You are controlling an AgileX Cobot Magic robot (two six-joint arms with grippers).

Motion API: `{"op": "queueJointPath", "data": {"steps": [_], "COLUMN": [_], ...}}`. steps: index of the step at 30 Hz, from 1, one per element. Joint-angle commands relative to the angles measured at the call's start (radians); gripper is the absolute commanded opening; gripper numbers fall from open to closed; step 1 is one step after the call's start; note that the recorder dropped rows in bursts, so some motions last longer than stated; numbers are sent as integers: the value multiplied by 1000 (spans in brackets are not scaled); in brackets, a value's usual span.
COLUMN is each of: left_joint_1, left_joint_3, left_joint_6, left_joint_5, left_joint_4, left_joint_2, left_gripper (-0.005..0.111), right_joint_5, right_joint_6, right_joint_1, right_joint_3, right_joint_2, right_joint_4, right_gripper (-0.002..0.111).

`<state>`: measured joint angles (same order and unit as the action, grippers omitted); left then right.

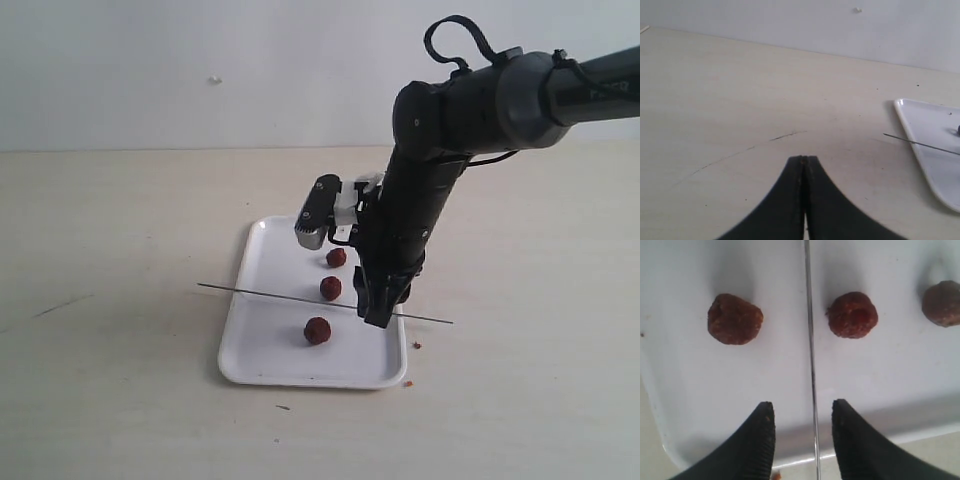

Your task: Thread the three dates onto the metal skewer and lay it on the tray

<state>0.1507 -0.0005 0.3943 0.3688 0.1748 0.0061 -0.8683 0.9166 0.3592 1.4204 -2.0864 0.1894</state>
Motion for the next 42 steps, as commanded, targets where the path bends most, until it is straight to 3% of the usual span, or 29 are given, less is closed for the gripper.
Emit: {"op": "queueJointPath", "data": {"steps": [1,17,20,22,24,42], "left_joint_1": [-2,-2,-2,-2,-2,-2], "left_joint_3": [0,0,0,0,0,0], "left_joint_6": [2,2,2,2,2,2], "left_joint_5": [-1,-1,-1,-1,-1,-1], "left_joint_4": [-4,-4,-4,-4,-4,-4], "left_joint_2": [-6,-6,-6,-6,-6,-6], "left_gripper": [0,0,0,0,0,0], "right_joint_5": [10,31,31,18,8,-190], "right_joint_6": [-4,-4,-29,-31,-31,-29], "right_joint_1": [0,0,0,0,0,0], "right_joint_3": [6,6,6,6,6,6], "right_joint_2": [-22,-91,-91,-91,-91,142], "right_joint_4": [-12,-9,-9,-9,-9,-9], "right_gripper": [39,38,29,11,0,0]}}
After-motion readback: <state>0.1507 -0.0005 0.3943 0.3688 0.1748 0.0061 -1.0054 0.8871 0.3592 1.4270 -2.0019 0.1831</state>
